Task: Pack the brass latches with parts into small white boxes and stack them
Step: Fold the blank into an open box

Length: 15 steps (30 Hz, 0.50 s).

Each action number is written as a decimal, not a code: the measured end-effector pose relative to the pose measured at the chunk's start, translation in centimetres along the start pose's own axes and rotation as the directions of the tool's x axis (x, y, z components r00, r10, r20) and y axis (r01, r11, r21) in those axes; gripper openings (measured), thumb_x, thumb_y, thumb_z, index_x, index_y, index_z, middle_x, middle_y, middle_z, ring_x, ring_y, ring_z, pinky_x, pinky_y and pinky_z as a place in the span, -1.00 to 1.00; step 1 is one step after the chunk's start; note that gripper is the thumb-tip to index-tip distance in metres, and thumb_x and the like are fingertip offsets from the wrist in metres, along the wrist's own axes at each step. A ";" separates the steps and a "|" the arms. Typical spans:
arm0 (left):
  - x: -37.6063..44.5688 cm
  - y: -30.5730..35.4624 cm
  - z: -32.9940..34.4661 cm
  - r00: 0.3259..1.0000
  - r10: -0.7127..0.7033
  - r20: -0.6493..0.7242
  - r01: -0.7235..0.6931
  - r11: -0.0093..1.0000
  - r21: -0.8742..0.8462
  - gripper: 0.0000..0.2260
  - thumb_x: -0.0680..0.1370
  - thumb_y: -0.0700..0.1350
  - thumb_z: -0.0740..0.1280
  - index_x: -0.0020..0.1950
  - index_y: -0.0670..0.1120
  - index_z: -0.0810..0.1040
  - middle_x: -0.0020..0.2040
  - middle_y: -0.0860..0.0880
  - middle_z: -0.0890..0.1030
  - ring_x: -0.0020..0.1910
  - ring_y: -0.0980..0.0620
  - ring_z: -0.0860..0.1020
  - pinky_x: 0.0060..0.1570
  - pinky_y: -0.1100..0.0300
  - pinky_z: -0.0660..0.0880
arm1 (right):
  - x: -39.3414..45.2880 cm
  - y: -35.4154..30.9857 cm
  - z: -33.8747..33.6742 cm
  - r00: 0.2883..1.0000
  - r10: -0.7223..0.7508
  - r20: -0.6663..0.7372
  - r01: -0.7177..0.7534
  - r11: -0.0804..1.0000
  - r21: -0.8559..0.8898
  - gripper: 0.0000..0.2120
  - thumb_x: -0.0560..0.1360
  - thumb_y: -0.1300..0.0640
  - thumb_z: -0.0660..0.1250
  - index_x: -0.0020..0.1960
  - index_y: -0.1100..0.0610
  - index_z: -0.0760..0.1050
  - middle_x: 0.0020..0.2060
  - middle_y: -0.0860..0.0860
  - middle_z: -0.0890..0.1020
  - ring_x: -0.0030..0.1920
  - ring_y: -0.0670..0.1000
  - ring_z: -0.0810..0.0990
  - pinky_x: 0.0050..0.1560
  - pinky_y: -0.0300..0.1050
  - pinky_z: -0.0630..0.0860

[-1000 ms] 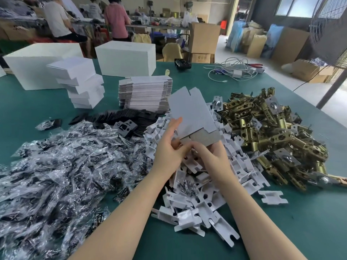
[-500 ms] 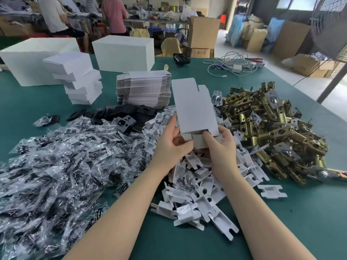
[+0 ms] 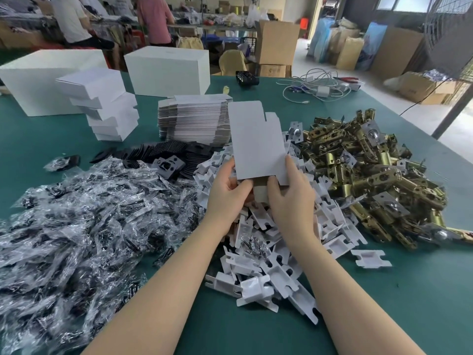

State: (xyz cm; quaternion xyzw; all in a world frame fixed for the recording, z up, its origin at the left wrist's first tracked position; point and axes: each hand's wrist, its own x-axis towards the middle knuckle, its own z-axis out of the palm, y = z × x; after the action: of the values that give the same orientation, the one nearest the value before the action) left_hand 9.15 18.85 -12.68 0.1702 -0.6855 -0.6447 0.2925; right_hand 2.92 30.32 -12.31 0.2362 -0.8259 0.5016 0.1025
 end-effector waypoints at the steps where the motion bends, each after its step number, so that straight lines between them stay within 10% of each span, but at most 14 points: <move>1: 0.1 0.0 0.0 1.000 -0.016 -0.010 0.016 1.000 -0.010 -0.60 0.58 -0.21 0.33 0.33 0.18 0.47 -0.15 0.03 0.65 -0.23 0.10 0.56 -0.18 0.18 0.58 | 0.1 0.0 0.1 0.999 -0.024 0.022 0.025 0.998 -0.051 -0.45 0.62 0.04 0.23 0.57 0.09 0.18 0.12 0.04 0.53 0.01 -0.02 0.48 -0.07 -0.21 0.34; 7: -0.3 0.9 0.7 0.995 0.081 -0.055 -0.075 0.993 0.089 -0.54 0.66 -0.14 0.25 0.53 0.14 0.30 0.34 0.33 0.44 0.24 0.47 0.39 0.20 0.45 0.37 | -0.3 -0.4 0.7 0.992 -0.118 0.050 0.125 0.978 -0.169 -0.90 0.59 0.09 0.19 -0.04 0.11 0.41 -0.40 -0.05 0.45 -0.44 -0.06 0.34 -0.42 -0.15 0.22; 15: -0.1 0.2 0.4 0.997 0.077 -0.015 -0.076 0.992 0.097 -0.55 0.64 -0.20 0.22 0.51 0.12 0.36 0.29 0.25 0.54 0.19 0.36 0.49 0.18 0.29 0.47 | -0.6 -0.7 0.8 0.997 -0.015 0.082 0.026 0.991 -0.130 -0.49 0.59 0.08 0.21 0.53 0.10 0.26 -0.04 -0.03 0.54 -0.09 -0.06 0.45 -0.27 -0.27 0.32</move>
State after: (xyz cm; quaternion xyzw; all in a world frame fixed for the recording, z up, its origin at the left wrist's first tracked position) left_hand 9.03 19.27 -12.52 0.1638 -0.7188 -0.5977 0.3151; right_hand 3.84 29.57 -12.41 0.2575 -0.8580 0.4353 0.0896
